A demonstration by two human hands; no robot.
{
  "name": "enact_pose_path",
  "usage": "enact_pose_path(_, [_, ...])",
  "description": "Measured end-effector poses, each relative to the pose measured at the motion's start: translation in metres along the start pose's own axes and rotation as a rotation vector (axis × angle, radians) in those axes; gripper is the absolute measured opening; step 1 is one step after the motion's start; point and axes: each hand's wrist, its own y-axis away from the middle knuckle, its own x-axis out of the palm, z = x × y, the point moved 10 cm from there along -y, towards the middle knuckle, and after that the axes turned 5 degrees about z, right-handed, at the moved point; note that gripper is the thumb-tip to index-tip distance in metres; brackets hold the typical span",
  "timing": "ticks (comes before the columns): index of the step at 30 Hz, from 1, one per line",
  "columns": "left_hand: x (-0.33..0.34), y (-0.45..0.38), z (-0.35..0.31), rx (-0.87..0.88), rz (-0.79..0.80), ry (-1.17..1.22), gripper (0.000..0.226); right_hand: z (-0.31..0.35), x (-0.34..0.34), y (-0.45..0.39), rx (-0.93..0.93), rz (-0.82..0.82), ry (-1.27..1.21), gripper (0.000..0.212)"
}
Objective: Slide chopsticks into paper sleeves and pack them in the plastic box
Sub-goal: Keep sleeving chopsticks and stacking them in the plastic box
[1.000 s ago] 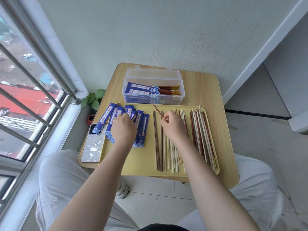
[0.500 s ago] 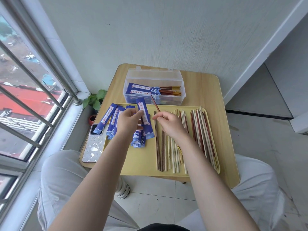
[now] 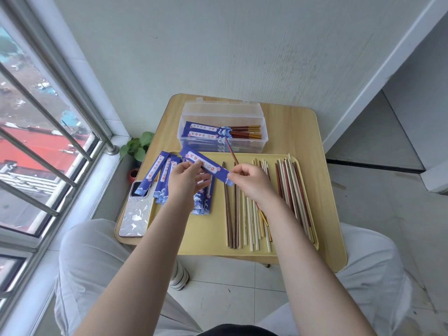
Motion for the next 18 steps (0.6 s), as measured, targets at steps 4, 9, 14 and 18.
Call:
enact_pose_path(4, [0.016, 0.004, 0.002, -0.016, 0.100, 0.012, 0.031, 0.008, -0.009, 0.001, -0.085, -0.083, 0.085, 0.005])
enact_pose_path(9, [0.019, 0.004, 0.009, -0.063, 0.087, 0.060, 0.034, 0.014, -0.011, 0.002, -0.170, -0.106, 0.184, 0.006])
enact_pose_path(14, [0.030, 0.008, 0.011, -0.094, 0.218, 0.195, 0.022, 0.007, -0.011, 0.003, -0.130, 0.006, 0.126, 0.023])
enact_pose_path(18, [0.033, 0.010, 0.012, -0.109, 0.212, 0.268, 0.027, 0.003, -0.001, 0.000, -0.108, 0.062, 0.189, 0.029])
